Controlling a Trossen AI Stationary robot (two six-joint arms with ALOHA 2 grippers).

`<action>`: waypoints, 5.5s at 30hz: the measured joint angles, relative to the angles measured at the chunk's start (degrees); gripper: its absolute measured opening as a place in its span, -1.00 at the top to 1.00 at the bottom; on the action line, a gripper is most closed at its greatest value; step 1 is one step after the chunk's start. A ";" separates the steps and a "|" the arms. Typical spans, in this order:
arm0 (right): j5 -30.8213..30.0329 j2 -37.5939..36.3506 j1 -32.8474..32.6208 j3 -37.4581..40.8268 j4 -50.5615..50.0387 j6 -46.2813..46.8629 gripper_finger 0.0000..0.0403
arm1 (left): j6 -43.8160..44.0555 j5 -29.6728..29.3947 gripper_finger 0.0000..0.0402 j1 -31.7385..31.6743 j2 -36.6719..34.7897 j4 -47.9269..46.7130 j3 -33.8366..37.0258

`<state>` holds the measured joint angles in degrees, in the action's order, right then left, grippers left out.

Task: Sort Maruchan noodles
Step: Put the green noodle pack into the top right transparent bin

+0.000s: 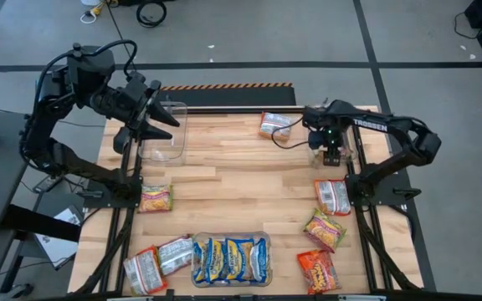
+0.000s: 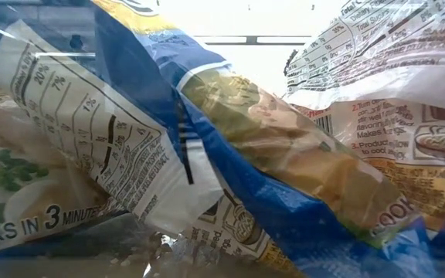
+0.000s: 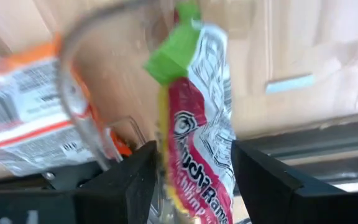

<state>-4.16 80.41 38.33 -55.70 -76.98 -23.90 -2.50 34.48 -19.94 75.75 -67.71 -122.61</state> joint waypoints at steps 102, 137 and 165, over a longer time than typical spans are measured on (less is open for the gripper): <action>12.49 -16.32 -6.71 10.13 9.85 60.80 0.68 | -4.18 -1.90 0.14 0.00 0.85 -1.52 -0.04; 6.48 -9.88 -46.48 -10.23 5.58 78.80 0.01 | -8.78 -2.36 0.14 0.31 1.54 -3.86 0.04; 14.32 17.48 -61.08 -5.59 26.82 97.44 0.01 | -8.66 -2.28 0.14 12.16 1.42 -11.51 0.02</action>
<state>10.17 97.89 -22.75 -61.29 -50.17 73.54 -11.15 32.20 -7.78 77.17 -79.22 -122.58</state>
